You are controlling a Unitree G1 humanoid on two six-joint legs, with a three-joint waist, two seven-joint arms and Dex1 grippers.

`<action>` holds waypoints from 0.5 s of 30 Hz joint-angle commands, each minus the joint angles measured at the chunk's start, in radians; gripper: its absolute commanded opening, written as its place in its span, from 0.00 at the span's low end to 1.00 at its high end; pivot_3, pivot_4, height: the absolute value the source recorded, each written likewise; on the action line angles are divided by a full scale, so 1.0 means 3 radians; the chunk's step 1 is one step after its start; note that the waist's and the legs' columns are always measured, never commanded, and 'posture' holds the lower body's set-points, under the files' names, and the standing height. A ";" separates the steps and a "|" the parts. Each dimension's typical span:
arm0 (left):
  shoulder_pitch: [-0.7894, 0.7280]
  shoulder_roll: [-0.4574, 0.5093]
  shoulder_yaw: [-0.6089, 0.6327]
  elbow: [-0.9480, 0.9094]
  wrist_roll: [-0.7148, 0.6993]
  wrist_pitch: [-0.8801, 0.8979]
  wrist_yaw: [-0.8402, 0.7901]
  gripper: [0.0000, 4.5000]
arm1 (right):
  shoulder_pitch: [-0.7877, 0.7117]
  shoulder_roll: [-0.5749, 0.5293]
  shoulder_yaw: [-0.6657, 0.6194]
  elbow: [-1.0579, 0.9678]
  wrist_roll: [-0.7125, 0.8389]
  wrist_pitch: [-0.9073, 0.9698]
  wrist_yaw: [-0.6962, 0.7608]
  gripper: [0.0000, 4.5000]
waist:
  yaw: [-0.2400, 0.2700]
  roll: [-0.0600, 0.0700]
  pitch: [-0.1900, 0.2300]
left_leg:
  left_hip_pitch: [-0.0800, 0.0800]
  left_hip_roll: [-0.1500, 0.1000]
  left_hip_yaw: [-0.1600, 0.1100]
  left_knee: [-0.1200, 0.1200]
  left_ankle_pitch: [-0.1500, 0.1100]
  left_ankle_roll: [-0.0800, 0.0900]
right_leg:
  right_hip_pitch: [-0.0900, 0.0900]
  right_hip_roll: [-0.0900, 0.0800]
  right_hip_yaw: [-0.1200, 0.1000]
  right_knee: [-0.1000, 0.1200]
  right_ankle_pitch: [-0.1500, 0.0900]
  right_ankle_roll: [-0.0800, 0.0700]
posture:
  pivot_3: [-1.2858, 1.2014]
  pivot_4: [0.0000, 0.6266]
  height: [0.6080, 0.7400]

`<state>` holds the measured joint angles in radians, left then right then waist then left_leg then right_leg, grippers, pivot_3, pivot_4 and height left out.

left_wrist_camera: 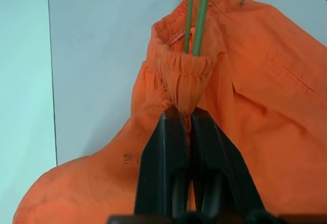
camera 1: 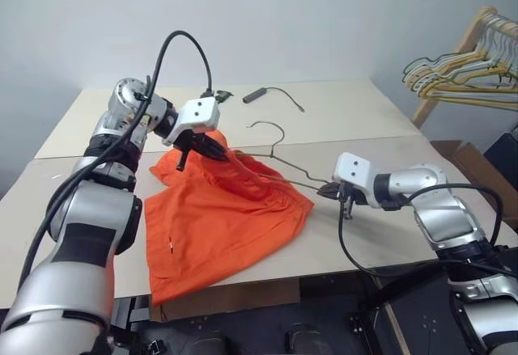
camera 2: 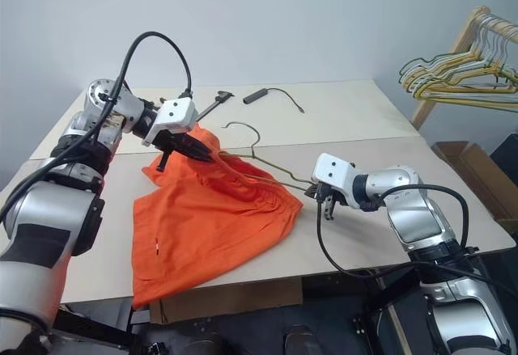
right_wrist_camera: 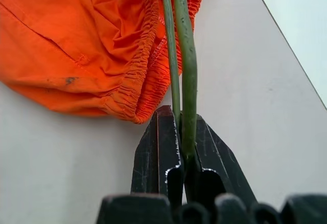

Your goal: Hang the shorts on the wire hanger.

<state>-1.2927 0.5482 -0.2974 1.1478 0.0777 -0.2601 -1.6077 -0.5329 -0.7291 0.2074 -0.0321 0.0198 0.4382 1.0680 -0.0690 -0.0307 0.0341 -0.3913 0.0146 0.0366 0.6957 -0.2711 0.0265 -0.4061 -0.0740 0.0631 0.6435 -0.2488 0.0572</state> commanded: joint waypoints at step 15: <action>0.0077 -0.0055 0.0343 -0.0055 -0.0163 -0.0097 0.0022 0.18 | -0.0171 0.0095 -0.0109 -0.0315 0.0205 0.0119 0.0052 0.00 | -0.0002 0.0000 0.0000 | 0.0000 0.0000 -0.0007 0.0001 0.0000 0.0000 | 0.0000 -0.0001 0.0000 0.0002 0.0000 0.0000 | 0.49 0.00 1.00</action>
<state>-1.2644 0.5435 -0.2146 1.1478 0.0605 -0.2855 -1.5898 -0.5383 -0.7111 0.1954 -0.0630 0.0369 0.4923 1.0776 -0.0695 -0.0307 0.0341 -0.3912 0.0145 0.0341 0.6959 -0.2711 0.0266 -0.4061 -0.0742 0.0632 0.6440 -0.2487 0.0574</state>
